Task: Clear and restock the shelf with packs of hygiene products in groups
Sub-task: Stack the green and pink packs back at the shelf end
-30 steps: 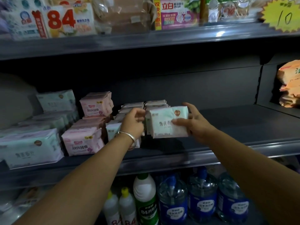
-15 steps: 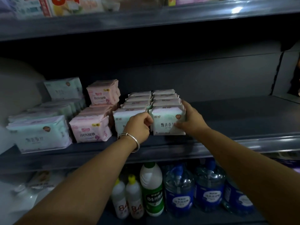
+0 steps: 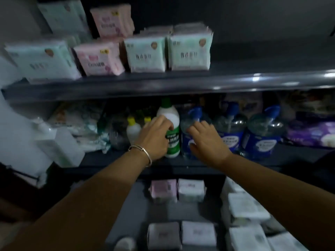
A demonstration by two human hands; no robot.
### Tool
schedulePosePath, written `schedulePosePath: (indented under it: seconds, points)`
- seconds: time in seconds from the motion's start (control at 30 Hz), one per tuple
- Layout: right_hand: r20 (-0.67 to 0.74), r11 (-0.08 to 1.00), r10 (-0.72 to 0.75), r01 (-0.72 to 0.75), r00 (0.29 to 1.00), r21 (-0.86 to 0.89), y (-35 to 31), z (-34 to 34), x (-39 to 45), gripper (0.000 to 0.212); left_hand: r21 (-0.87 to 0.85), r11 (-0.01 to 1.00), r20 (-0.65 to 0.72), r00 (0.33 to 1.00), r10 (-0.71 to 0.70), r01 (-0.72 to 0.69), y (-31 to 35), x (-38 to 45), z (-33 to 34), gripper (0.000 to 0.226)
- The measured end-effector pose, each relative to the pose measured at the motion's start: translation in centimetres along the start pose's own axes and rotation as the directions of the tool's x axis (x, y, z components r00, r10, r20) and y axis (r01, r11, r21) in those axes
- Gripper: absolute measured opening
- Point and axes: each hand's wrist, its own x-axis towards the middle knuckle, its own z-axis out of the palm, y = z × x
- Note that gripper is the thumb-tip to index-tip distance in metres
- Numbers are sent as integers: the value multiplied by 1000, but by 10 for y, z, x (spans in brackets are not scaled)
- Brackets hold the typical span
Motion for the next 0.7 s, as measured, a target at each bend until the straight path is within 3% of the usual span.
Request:
schedulePosePath:
  seconds: [0.13,0.3,0.53,0.63,0.7]
  points:
    - [339,990,44,-86,940,110,-6,56,-67,26,55,996,286,954,-90,77,-9,-58,69,33]
    - [751,988,25,-130,660,81,-19,107,-133,68,176,975,643,734,-219,137,-15,-117,141,60]
    - [939,980,20,-194,343,50,-40,152,-188,106,222,971,877,417,-240,91,-19,-163,203,103]
    - [963,981,48,-194,265,4,-44,165,-200,105,231,971,905,355,-236,56,-20,-180,218,111]
    - [962,971,81,-239,262,-17,-48,172,-207,99,232,972,905,358,-229,36,-17,-191,226,107]
